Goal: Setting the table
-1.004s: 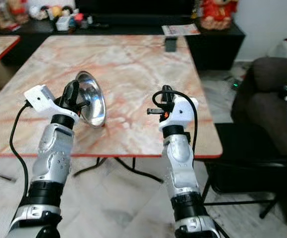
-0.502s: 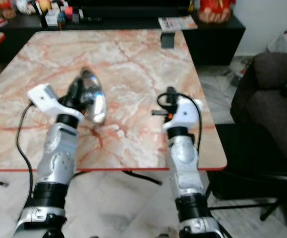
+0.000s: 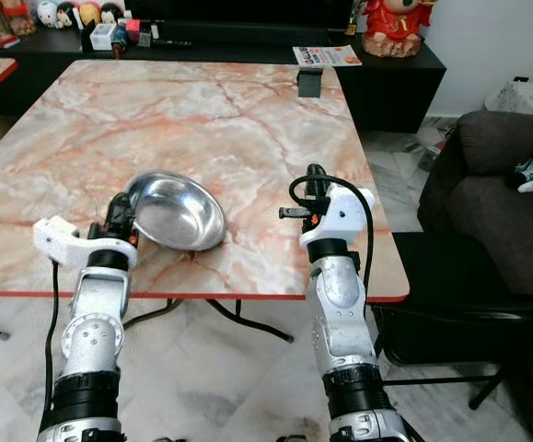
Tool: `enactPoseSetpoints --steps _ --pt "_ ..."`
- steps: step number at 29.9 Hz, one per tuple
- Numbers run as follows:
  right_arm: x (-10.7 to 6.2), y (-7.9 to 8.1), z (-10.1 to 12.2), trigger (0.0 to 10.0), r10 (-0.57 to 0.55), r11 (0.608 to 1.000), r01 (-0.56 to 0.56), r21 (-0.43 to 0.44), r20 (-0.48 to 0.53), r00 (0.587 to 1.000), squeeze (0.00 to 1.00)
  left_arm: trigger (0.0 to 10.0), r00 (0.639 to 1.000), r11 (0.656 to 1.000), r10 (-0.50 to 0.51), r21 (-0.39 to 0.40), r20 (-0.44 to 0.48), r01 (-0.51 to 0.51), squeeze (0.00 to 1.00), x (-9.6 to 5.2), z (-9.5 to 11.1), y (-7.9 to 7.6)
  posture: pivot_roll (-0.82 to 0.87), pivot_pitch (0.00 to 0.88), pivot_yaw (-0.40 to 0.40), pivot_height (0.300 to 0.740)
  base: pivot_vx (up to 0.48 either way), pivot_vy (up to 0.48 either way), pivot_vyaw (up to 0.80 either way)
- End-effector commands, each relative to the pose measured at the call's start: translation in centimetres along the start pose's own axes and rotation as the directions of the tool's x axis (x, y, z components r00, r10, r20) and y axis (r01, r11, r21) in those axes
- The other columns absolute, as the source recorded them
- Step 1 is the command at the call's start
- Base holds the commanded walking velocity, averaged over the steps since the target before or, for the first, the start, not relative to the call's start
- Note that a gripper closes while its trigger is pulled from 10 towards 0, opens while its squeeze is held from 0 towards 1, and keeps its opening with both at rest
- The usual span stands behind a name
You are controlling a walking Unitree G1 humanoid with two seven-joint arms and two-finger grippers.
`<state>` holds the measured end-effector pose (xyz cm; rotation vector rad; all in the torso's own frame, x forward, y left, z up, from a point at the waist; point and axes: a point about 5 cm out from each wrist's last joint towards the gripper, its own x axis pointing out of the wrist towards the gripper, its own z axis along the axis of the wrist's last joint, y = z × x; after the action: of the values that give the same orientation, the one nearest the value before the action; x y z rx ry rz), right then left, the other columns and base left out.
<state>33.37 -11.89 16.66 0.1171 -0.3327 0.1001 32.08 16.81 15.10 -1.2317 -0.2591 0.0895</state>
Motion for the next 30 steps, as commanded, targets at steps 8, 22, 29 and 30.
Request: enactPoseSetpoints --steps 8,22,29,30 --pt "0.2 -0.1 0.5 10.0 0.013 1.0 -0.013 -0.004 0.004 1.0 0.0 10.0 0.987 0.988 0.131 -0.067 -0.089 -0.138 0.0 -0.7 -1.4 2.2 0.0 0.138 -0.046 0.74 0.0 0.0 0.0" --pt "0.0 0.0 0.4 10.0 0.013 1.0 -0.013 -0.002 -0.004 1.0 0.0 10.0 0.991 0.991 0.133 0.023 -0.005 -0.133 0.0 -1.2 2.3 2.4 0.0 0.142 -0.04 0.74 0.0 0.0 0.0" --pt "0.1 0.2 0.3 10.0 0.019 1.0 -0.019 0.002 -0.006 1.0 0.0 10.0 0.994 0.992 0.107 0.07 -0.033 -0.105 0.0 -1.2 2.2 2.1 0.01 0.144 -0.041 0.74 0.0 0.0 0.0" --pt "0.1 0.3 0.3 10.0 0.021 1.0 -0.021 0.003 -0.006 1.0 0.0 10.0 0.994 0.992 0.102 0.079 -0.045 -0.098 0.0 -1.2 2.0 2.0 0.01 0.144 -0.04 0.74 0.0 0.0 0.0"
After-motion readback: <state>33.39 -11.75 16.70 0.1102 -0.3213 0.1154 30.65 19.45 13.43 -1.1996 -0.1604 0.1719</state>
